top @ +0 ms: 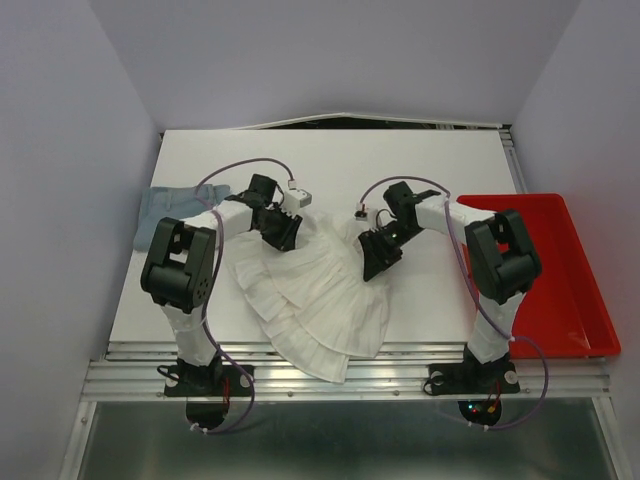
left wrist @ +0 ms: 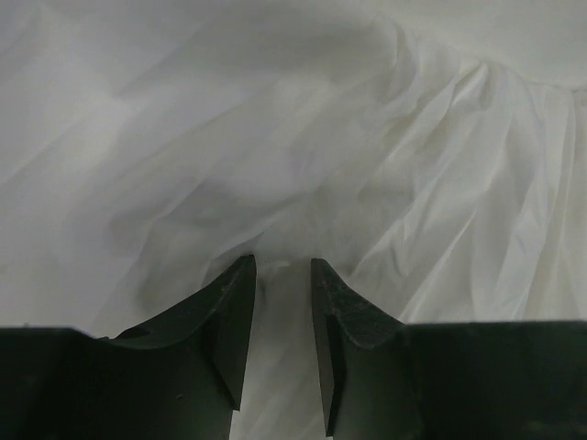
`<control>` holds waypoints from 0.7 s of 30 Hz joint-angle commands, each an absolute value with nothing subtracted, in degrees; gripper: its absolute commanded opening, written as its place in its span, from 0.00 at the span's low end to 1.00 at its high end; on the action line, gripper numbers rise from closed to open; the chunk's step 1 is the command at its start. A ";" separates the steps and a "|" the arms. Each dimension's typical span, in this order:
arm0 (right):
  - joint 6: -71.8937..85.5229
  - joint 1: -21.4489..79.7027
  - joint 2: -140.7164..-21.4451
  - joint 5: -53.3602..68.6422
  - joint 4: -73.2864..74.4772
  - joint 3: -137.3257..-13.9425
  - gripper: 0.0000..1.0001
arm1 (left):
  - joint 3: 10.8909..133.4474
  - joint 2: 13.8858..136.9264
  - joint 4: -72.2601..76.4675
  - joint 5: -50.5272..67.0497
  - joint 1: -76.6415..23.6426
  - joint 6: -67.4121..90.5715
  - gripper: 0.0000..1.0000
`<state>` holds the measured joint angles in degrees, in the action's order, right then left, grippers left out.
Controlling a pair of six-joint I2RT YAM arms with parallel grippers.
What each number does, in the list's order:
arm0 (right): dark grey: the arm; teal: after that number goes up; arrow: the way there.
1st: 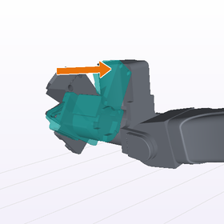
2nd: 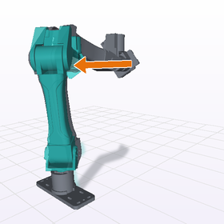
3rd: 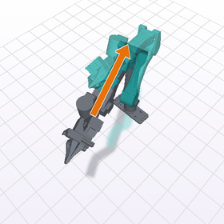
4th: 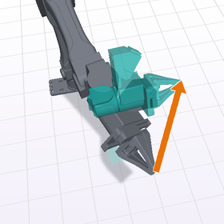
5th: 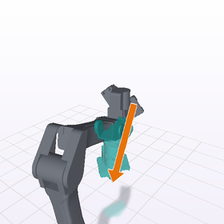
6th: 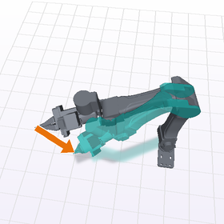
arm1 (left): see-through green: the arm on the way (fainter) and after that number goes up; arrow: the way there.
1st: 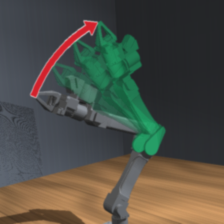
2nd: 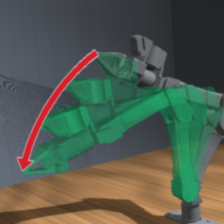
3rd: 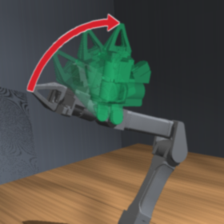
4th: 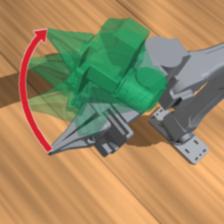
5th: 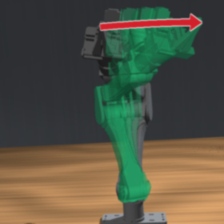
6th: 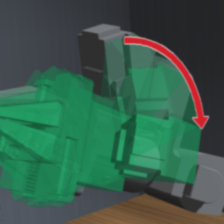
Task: Fold and stack the skirts
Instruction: Flatten the skirt out
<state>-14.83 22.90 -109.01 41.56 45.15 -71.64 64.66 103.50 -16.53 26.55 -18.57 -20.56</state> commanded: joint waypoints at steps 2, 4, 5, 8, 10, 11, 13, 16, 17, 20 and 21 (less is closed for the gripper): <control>-16.35 23.12 -105.48 45.00 44.92 -70.49 0.58 | 65.83 99.59 -12.32 30.84 -18.90 -23.37 0.44; -16.52 23.12 -104.86 44.30 43.17 -68.91 0.50 | 65.92 97.30 -11.87 31.73 -18.90 -25.48 0.44; -16.44 23.12 -104.42 43.69 42.63 -68.56 0.37 | 66.27 96.51 -12.21 32.25 -18.90 -25.92 0.45; -16.17 23.12 -104.33 41.93 41.14 -68.38 0.07 | 67.50 95.54 -12.92 32.08 -18.90 -27.33 0.45; -16.08 23.12 -104.33 40.43 40.96 -69.25 0.01 | 68.63 95.10 -13.36 31.38 -18.90 -28.38 0.45; -15.39 23.12 -104.07 40.43 41.22 -69.43 0.01 | 68.99 95.01 -13.79 31.03 -18.90 -28.65 0.46; -14.68 23.12 -103.45 41.22 41.39 -69.17 0.01 | 70.39 94.57 -14.41 29.62 -18.98 -28.83 0.48; -13.54 23.12 -101.70 43.93 41.57 -67.42 0.01 | 69.10 91.59 -16.17 28.57 -19.68 -29.88 0.52; -13.01 23.12 -100.99 45.86 41.40 -66.19 0.01 | 68.04 90.36 -16.00 27.43 -20.73 -30.67 0.54; -10.65 23.12 -97.84 45.10 38.34 -64.78 0.01 | 62.94 85.62 -13.81 24.70 -22.84 -30.94 0.58; -10.29 23.12 -97.39 42.56 37.89 -64.86 0.01 | 62.06 84.74 -13.28 24.44 -22.85 -29.98 0.59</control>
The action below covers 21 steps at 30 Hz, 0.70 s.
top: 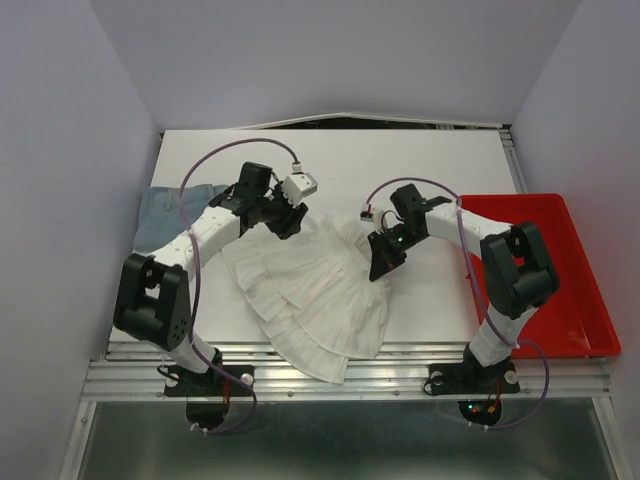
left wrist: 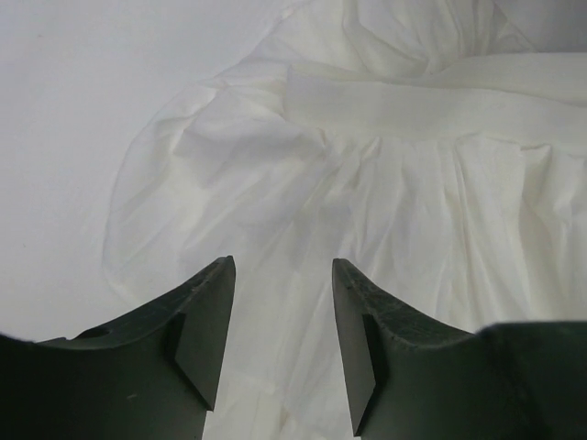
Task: Fold and stack the skirts
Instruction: Flatten the skirt out
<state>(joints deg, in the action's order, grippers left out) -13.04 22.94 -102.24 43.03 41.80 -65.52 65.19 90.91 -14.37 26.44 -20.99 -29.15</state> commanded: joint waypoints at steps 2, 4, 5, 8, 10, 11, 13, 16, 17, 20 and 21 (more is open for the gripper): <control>-8.62 23.12 -97.38 41.14 37.97 -65.39 0.01 | 61.87 83.85 -14.66 25.22 -22.85 -29.10 0.59; -8.35 23.12 -97.21 41.31 37.88 -64.69 0.01 | 62.49 84.29 -16.60 26.27 -23.11 -27.87 0.58; -7.91 23.12 -97.03 41.31 37.53 -63.99 0.01 | 62.23 84.46 -17.83 25.93 -23.64 -27.60 0.58; -7.56 23.12 -96.94 40.87 37.18 -61.44 0.01 | 60.47 86.21 -18.36 21.10 -26.36 -26.19 0.56; -6.95 23.12 -97.64 40.78 37.09 -60.30 0.01 | 60.82 90.16 -19.07 19.51 -26.63 -24.88 0.48; -6.25 23.12 -97.91 41.13 37.00 -59.16 0.01 | 61.95 92.00 -20.03 19.42 -26.63 -24.18 0.42; -5.80 23.12 -98.96 41.74 36.91 -58.19 0.01 | 64.76 97.26 -21.00 20.30 -26.63 -24.08 0.37; -4.66 23.12 -99.93 44.11 36.39 -56.43 0.01 | 70.10 104.38 -20.13 20.30 -26.81 -23.91 0.31; -4.48 23.12 -100.02 44.73 36.39 -56.08 0.01 | 71.88 106.41 -19.60 20.13 -26.81 -23.73 0.29; -3.00 23.12 -99.58 48.24 35.95 -55.37 0.01 | 81.77 114.68 -21.09 19.60 -26.72 -23.82 0.28; -2.64 23.12 -98.80 50.08 35.25 -55.37 0.01 | 87.57 118.53 -22.57 19.51 -26.72 -23.82 0.28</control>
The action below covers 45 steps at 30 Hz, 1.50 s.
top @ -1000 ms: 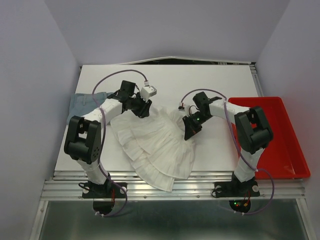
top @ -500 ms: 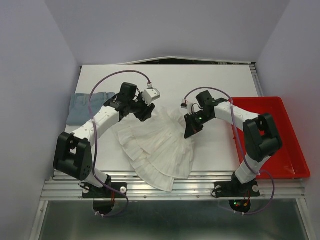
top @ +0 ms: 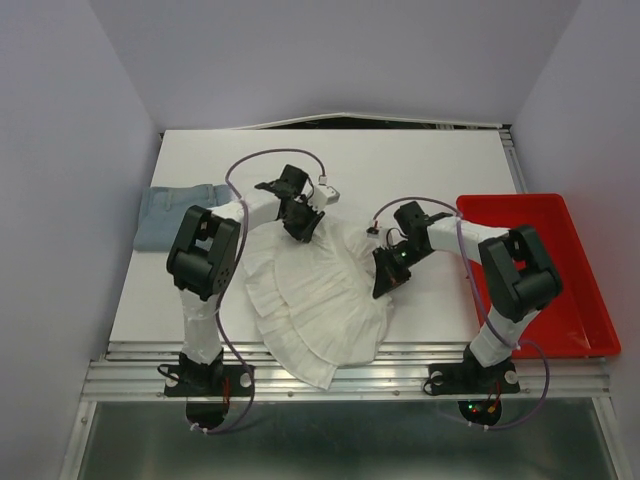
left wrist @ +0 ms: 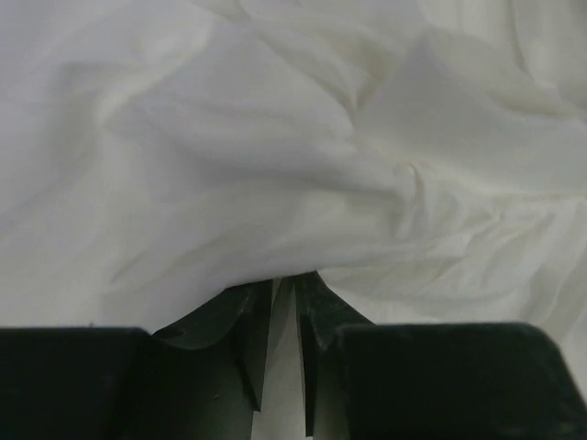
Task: Fold and stack the skirts
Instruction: Flatten the skirt out
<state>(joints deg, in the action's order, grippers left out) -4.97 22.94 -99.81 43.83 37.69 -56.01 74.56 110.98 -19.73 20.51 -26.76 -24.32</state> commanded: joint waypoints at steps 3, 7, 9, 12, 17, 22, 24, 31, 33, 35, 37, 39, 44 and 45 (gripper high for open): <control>-2.29 23.12 -97.21 52.91 35.07 -56.86 0.27 | 94.38 121.46 -24.34 21.70 -26.63 -24.43 0.34; -1.14 23.12 -90.19 53.09 32.53 -57.48 0.58 | 94.05 114.37 -21.89 22.94 -25.93 -25.93 0.52; -2.10 23.12 -85.55 52.30 31.03 -57.65 0.65 | 89.93 107.19 -19.43 25.90 -24.71 -25.93 0.59; -6.83 23.12 -82.71 47.06 31.55 -58.80 0.67 | 82.55 97.69 -18.02 27.42 -22.68 -26.62 0.61; -13.53 23.12 -80.94 27.28 26.82 -58.09 0.63 | 69.80 86.06 -19.77 26.19 -22.76 -30.50 0.63; -7.93 23.12 -88.85 22.93 27.95 -63.88 0.56 | 60.32 76.31 -13.03 25.50 -25.74 -29.71 0.66; -2.22 23.12 -90.96 23.20 25.67 -63.81 0.52 | 60.90 76.20 -9.58 22.87 -29.07 -27.53 0.71; 6.24 18.12 -95.61 18.10 19.60 -64.95 0.41 | 70.13 85.49 -7.82 7.94 -41.19 -0.02 0.73; 7.38 16.71 -96.94 19.07 19.51 -65.30 0.37 | 72.94 90.23 -9.40 4.07 -43.50 6.93 0.73; 7.47 16.70 -98.35 20.21 18.81 -65.04 0.34 | 76.44 93.85 -12.28 1.07 -46.13 10.27 0.72; 8.00 16.70 -98.61 19.78 17.41 -63.73 0.31 | 79.35 99.80 -14.66 -2.02 -46.84 13.96 0.73; 8.44 16.70 -98.61 19.43 15.21 -62.49 0.31 | 83.40 103.43 -17.66 -3.07 -47.20 16.26 0.74; 8.70 16.70 -98.88 20.39 12.66 -61.35 0.31 | 87.44 109.24 -19.50 -5.62 -47.90 16.96 0.77; 8.70 16.70 -98.62 20.30 12.31 -60.65 0.32 | 87.63 110.47 -19.86 -6.76 -47.90 16.96 0.77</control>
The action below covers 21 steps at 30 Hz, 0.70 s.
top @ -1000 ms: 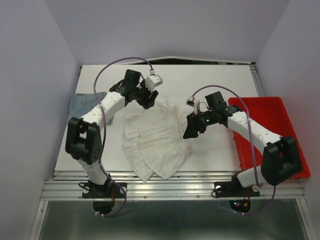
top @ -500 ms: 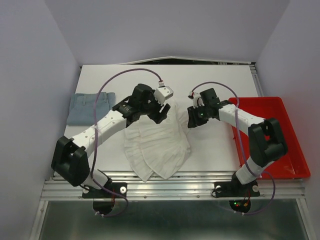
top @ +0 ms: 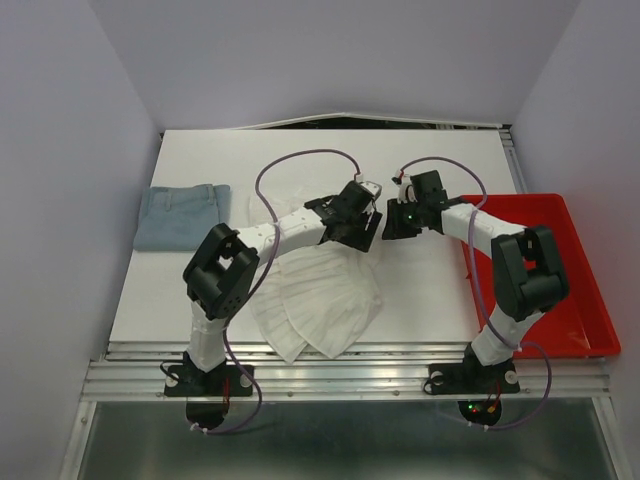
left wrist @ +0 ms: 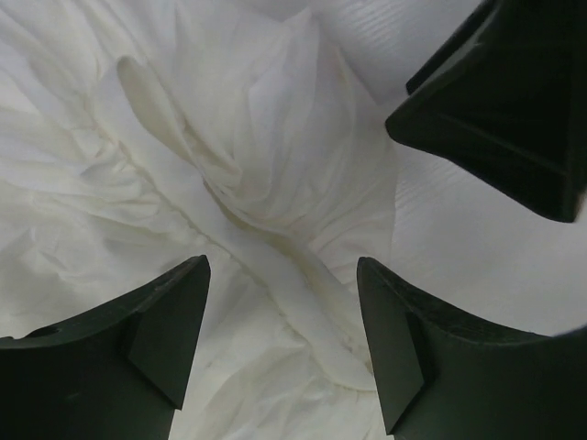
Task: Fold and stack the skirts
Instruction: Flatten the skirt out
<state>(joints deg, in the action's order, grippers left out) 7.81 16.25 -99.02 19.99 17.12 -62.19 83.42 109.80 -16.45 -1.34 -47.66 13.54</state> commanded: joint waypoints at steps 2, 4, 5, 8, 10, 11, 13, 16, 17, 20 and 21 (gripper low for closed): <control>8.35 16.70 -98.35 20.48 11.61 -60.12 0.32 | 87.54 111.44 -20.39 -7.90 -47.90 16.96 0.76; 8.26 16.70 -98.09 20.39 11.43 -59.59 0.32 | 87.28 112.58 -20.74 -8.17 -47.90 17.05 0.75; 8.00 16.70 -98.00 20.30 11.43 -59.50 0.32 | 86.32 112.67 -20.39 -8.17 -47.99 17.05 0.73; 7.65 16.18 -97.82 19.95 11.34 -59.24 0.32 | 85.25 112.85 -20.22 -7.65 -47.99 17.05 0.69; 7.38 16.17 -97.91 19.69 11.34 -59.24 0.32 | 84.38 112.50 -19.69 -7.65 -48.08 16.79 0.62; 7.21 16.17 -98.00 19.69 11.25 -59.24 0.32 | 84.11 112.33 -19.60 -7.82 -48.08 16.61 0.59; 6.94 16.17 -98.17 19.95 11.25 -59.33 0.33 | 84.11 111.97 -19.42 -7.39 -47.99 16.00 0.57; 6.94 16.17 -98.52 20.30 11.16 -59.41 0.36 | 84.55 111.62 -19.07 -6.07 -47.99 14.77 0.42; 6.86 16.17 -98.44 20.30 10.99 -59.24 0.36 | 84.46 111.45 -18.55 -5.37 -47.90 14.33 0.37; 6.33 16.17 -98.18 20.57 10.72 -59.24 0.38 | 84.64 111.80 -18.46 -3.87 -47.81 13.45 0.29; 6.07 16.17 -97.91 20.74 10.55 -59.24 0.39 | 84.55 111.97 -18.46 -3.17 -47.64 13.36 0.29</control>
